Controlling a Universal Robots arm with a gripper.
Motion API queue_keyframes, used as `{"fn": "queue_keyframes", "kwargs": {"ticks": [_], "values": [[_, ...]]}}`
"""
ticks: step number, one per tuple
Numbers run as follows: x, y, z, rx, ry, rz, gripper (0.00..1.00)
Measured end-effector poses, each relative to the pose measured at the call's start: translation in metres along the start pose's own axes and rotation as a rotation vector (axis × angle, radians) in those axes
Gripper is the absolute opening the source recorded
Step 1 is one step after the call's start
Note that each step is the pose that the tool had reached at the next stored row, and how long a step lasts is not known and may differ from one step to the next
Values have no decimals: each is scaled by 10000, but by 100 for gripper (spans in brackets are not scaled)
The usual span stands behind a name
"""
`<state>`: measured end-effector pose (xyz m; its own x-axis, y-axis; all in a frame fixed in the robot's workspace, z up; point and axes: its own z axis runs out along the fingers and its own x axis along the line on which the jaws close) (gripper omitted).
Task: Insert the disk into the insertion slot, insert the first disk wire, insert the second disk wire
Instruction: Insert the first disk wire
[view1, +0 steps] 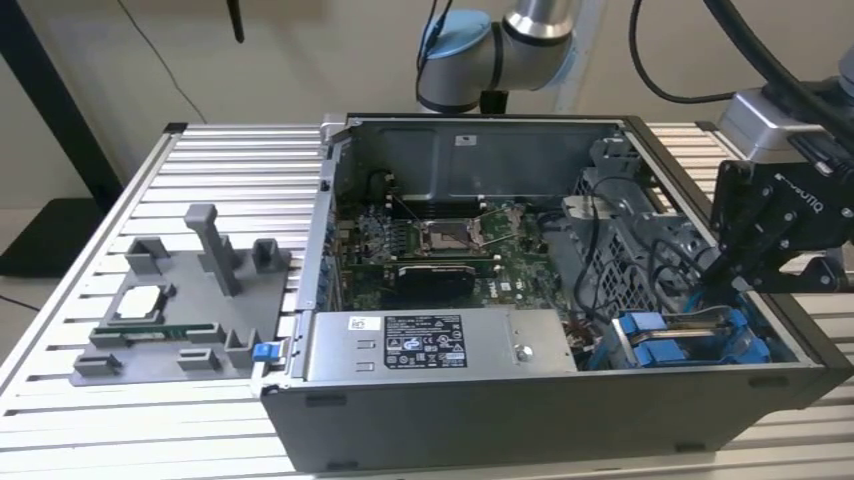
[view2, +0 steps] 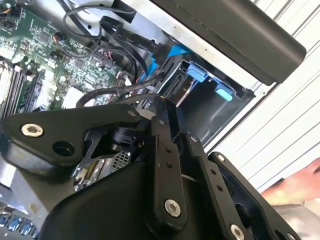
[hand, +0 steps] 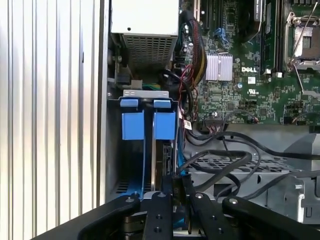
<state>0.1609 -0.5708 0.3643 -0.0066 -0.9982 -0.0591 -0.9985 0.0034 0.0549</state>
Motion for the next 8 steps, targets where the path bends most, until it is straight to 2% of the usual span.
{"fn": "queue_keyframes", "kwargs": {"ticks": [3,8], "values": [[24,-13,19,0,-38,-1,0],[26,-16,22,0,-36,-2,0]]}}
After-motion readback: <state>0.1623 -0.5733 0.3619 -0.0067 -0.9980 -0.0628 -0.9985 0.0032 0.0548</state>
